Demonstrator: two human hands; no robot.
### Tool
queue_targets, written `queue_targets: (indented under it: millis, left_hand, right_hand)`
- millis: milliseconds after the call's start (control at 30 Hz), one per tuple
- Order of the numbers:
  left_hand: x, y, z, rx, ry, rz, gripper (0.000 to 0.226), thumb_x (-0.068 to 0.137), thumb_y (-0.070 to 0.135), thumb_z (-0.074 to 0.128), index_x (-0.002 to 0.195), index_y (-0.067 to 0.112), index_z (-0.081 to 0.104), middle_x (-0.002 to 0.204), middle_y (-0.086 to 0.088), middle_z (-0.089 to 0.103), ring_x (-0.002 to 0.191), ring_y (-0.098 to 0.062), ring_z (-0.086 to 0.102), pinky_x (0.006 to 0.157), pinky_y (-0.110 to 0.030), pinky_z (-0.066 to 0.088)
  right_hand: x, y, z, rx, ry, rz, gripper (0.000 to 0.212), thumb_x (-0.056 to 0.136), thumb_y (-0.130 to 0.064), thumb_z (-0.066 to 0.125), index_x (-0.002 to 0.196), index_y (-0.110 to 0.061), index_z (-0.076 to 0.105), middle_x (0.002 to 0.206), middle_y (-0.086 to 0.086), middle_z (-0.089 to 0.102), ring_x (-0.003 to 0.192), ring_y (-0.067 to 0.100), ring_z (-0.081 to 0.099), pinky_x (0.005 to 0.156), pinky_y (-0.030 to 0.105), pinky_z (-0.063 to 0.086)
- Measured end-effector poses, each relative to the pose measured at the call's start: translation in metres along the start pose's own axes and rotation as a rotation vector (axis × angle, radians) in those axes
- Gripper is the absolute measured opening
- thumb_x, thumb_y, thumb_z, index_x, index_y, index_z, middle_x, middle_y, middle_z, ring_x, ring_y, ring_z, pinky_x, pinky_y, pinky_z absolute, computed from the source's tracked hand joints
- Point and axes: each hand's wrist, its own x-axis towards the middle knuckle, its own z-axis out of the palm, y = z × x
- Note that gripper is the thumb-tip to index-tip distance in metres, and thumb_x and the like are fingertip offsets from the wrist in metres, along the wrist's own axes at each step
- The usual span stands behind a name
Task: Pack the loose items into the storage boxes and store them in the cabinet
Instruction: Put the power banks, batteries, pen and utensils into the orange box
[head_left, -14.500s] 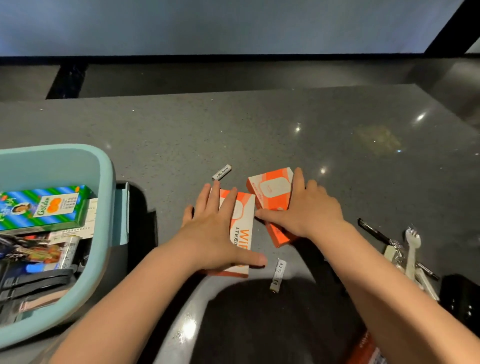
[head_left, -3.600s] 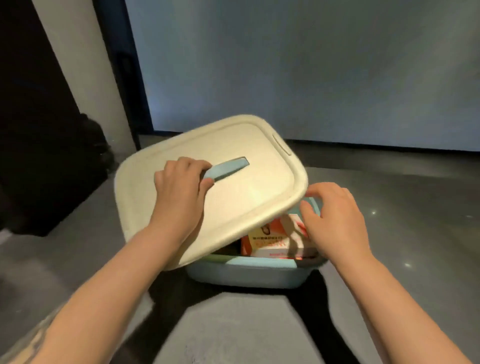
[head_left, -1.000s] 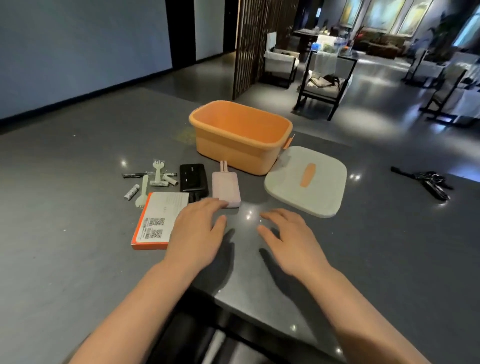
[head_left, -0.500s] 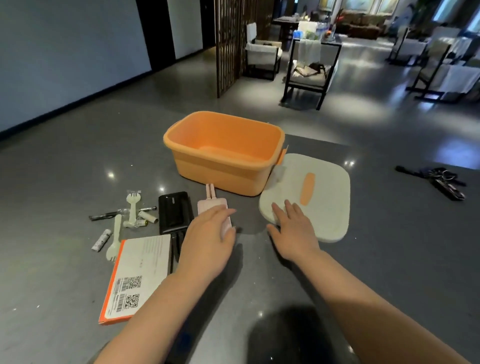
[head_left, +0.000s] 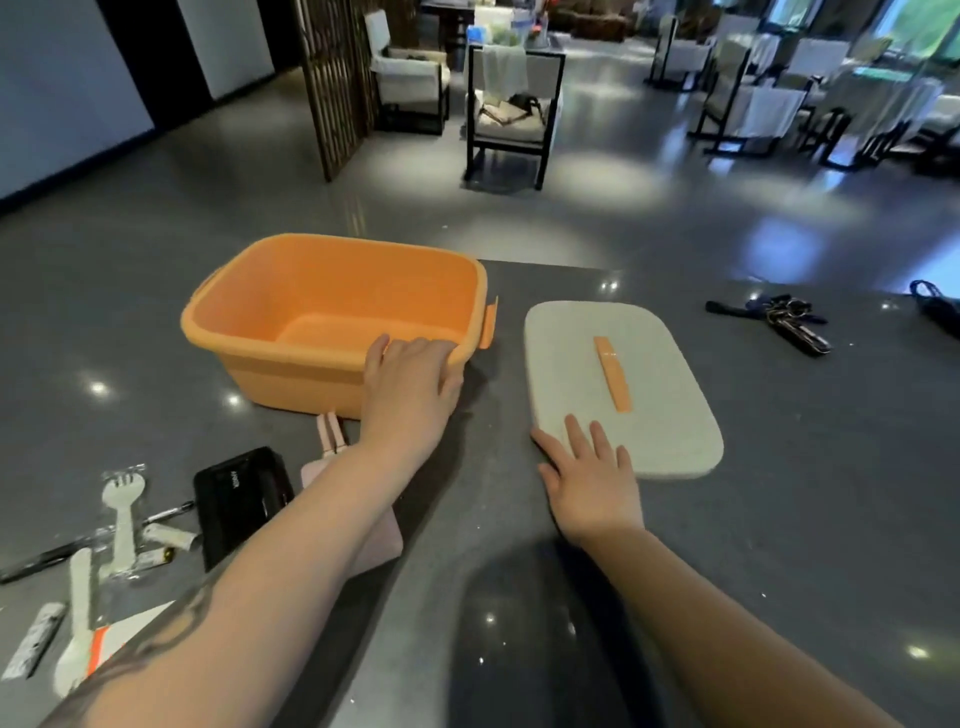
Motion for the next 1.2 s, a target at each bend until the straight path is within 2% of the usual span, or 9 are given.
queue_targets:
  millis: [133, 267, 333, 400, 500, 600, 767, 967, 1200]
  left_hand:
    - [0.010, 0.035, 0.014, -0.055, 0.056, 0.078, 0.023, 0.089, 0.025, 0.056, 0.110, 0.021, 0.063, 0.101, 0.001, 0.066, 0.099, -0.025, 0.054, 0.094, -0.031, 0.025]
    - [0.006, 0.093, 0.028, -0.084, 0.017, 0.143, 0.023, 0.089, 0.030, 0.057, 0.110, 0.023, 0.063, 0.102, 0.003, 0.065, 0.100, -0.024, 0.054, 0.077, -0.030, 0.023]
    - [-0.005, 0.121, 0.036, -0.093, -0.028, 0.184, 0.023, 0.089, 0.033, 0.056, 0.110, 0.025, 0.062, 0.104, 0.004, 0.066, 0.100, -0.023, 0.053, 0.076, -0.032, 0.024]
    - [-0.022, 0.142, 0.042, -0.116, -0.045, 0.208, 0.023, 0.090, 0.035, 0.055, 0.110, 0.026, 0.062, 0.103, 0.005, 0.066, 0.098, -0.022, 0.053, 0.073, -0.031, 0.022]
    - [-0.047, 0.168, 0.044, -0.142, -0.048, 0.220, 0.022, 0.090, 0.034, 0.055, 0.109, 0.027, 0.062, 0.099, 0.006, 0.066, 0.096, -0.020, 0.053, 0.069, -0.029, 0.019]
    - [-0.065, 0.188, 0.041, -0.168, -0.101, 0.234, 0.020, 0.088, 0.035, 0.057, 0.106, 0.027, 0.061, 0.096, 0.006, 0.064, 0.096, -0.020, 0.055, 0.073, -0.030, 0.028]
    - [-0.082, 0.158, 0.023, -0.095, -0.108, 0.133, 0.038, 0.085, 0.058, 0.049, 0.105, 0.030, 0.064, 0.095, 0.008, 0.067, 0.095, -0.019, 0.056, 0.088, -0.033, 0.034]
    - [-0.110, 0.167, 0.017, -0.107, -0.065, 0.120, 0.036, 0.086, 0.060, 0.045, 0.096, 0.030, 0.064, 0.086, 0.013, 0.064, 0.090, -0.013, 0.052, 0.078, -0.029, 0.026]
    - [-0.142, 0.187, 0.007, -0.098, -0.044, 0.123, 0.037, 0.084, 0.060, 0.044, 0.091, 0.030, 0.064, 0.080, 0.013, 0.065, 0.083, -0.012, 0.054, 0.074, -0.030, 0.027]
  right_hand:
    - [-0.013, 0.060, -0.012, -0.003, -0.008, 0.109, 0.045, 0.099, -0.047, 0.016, 0.144, -0.049, 0.012, 0.160, -0.004, 0.001, 0.146, 0.026, -0.002, 0.116, 0.048, 0.006]
    - [-0.025, 0.094, -0.032, 0.085, -0.013, 0.152, 0.045, 0.100, -0.045, 0.023, 0.145, -0.041, 0.025, 0.159, 0.002, 0.012, 0.145, 0.028, 0.009, 0.116, 0.045, 0.013]
    - [-0.032, 0.104, -0.047, 0.230, 0.079, 0.153, 0.045, 0.100, -0.040, 0.030, 0.144, -0.031, 0.035, 0.156, 0.007, 0.023, 0.143, 0.027, 0.018, 0.115, 0.043, 0.018]
    - [-0.040, 0.111, -0.064, 0.371, 0.262, 0.133, 0.042, 0.100, -0.034, 0.036, 0.140, -0.023, 0.044, 0.150, 0.007, 0.036, 0.139, 0.025, 0.030, 0.114, 0.041, 0.023]
    - [-0.051, 0.109, -0.090, 0.570, 0.467, 0.034, 0.039, 0.098, -0.032, 0.042, 0.135, -0.021, 0.049, 0.140, 0.000, 0.050, 0.128, 0.017, 0.043, 0.104, 0.034, 0.034]
    - [-0.057, 0.101, -0.101, 0.700, 0.404, -0.055, 0.042, 0.098, -0.038, 0.042, 0.138, -0.027, 0.044, 0.143, -0.008, 0.045, 0.130, 0.011, 0.040, 0.099, 0.027, 0.033]
    - [-0.064, 0.102, -0.103, 0.698, 0.275, -0.051, 0.047, 0.096, -0.040, 0.042, 0.142, -0.032, 0.034, 0.148, -0.010, 0.037, 0.130, 0.012, 0.040, 0.101, 0.034, 0.034]
    - [-0.084, 0.109, -0.113, 0.545, 0.230, -0.055, 0.053, 0.094, -0.031, 0.045, 0.145, -0.030, 0.031, 0.147, -0.004, 0.041, 0.125, 0.019, 0.046, 0.093, 0.035, 0.040]
    - [-0.114, 0.117, -0.115, 0.463, 0.203, -0.070, 0.053, 0.093, -0.030, 0.044, 0.145, -0.029, 0.030, 0.144, -0.005, 0.044, 0.119, 0.020, 0.051, 0.080, 0.034, 0.040]
